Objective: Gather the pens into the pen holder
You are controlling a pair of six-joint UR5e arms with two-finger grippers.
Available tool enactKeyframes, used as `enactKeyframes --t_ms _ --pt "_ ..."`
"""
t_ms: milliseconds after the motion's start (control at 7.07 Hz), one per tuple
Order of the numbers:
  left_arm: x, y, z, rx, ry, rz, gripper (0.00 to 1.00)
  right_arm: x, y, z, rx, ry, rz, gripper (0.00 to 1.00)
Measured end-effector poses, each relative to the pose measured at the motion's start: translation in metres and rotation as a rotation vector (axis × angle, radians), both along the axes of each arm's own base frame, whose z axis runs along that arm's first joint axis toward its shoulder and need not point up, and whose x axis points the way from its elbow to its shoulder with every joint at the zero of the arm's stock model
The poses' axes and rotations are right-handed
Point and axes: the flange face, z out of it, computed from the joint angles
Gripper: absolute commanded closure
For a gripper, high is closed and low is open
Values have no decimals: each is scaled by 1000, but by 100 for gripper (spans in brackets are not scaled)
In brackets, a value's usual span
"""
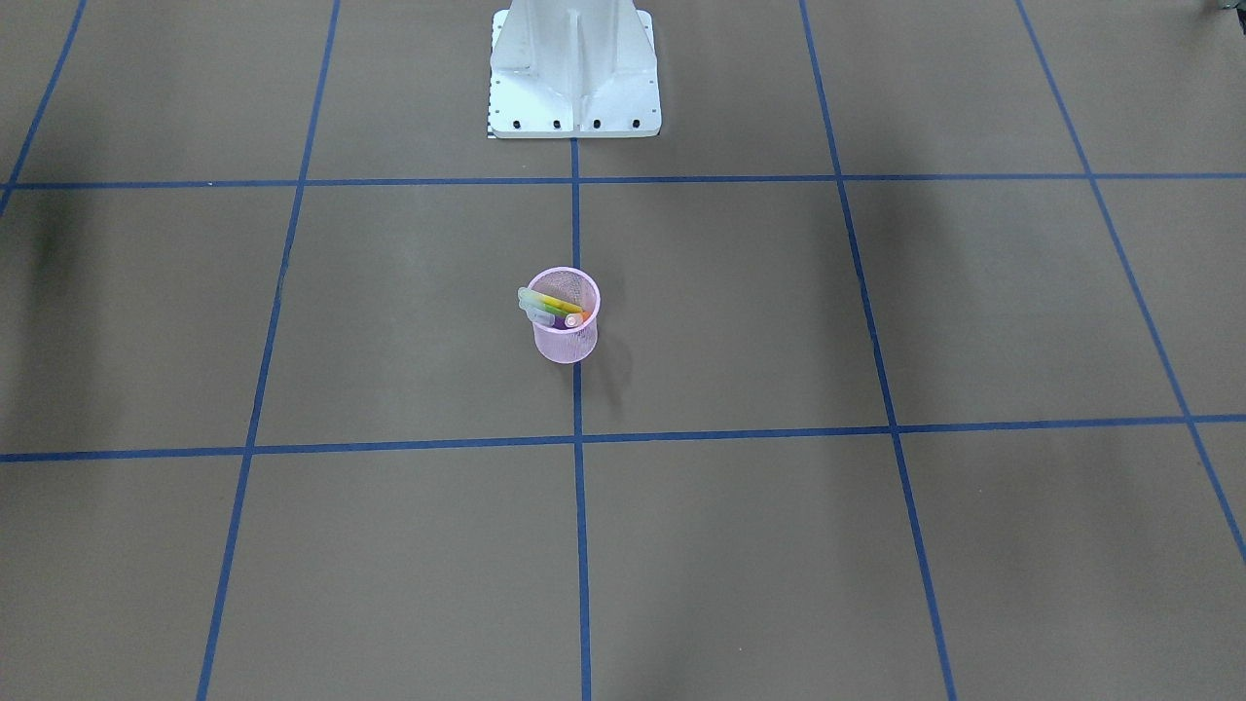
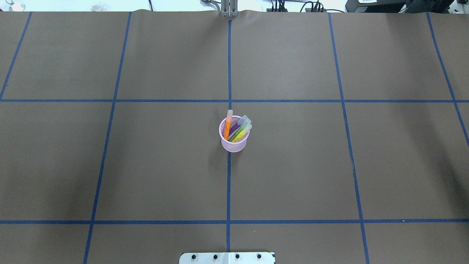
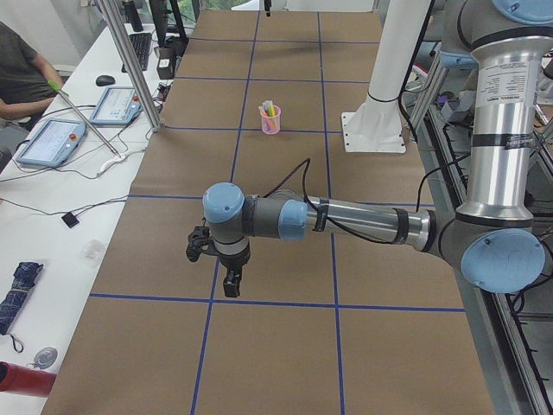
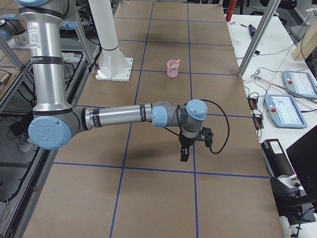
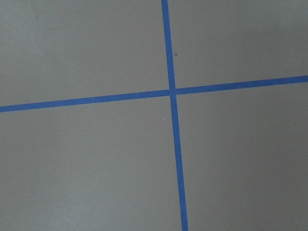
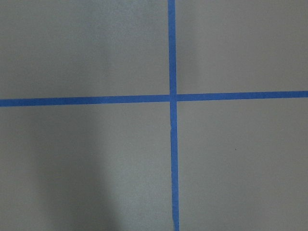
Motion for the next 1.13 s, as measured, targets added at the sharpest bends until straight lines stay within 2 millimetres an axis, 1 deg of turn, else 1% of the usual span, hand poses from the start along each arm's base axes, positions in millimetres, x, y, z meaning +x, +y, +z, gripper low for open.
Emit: enactKeyframes --t_ms 283,566,848,1131 --pt "1 9 0 -9 35 -2 0 -3 2 0 3 7 -8 0" --pt "1 16 -5 -4 51 -4 0 -15 -1 -1 3 11 -30 0" --pt "1 27 -2 -13 55 -5 0 -25 -3 2 -3 12 -49 0" --pt "2 29 0 -16 56 -4 0 -27 -4 3 -6 12 -53 0"
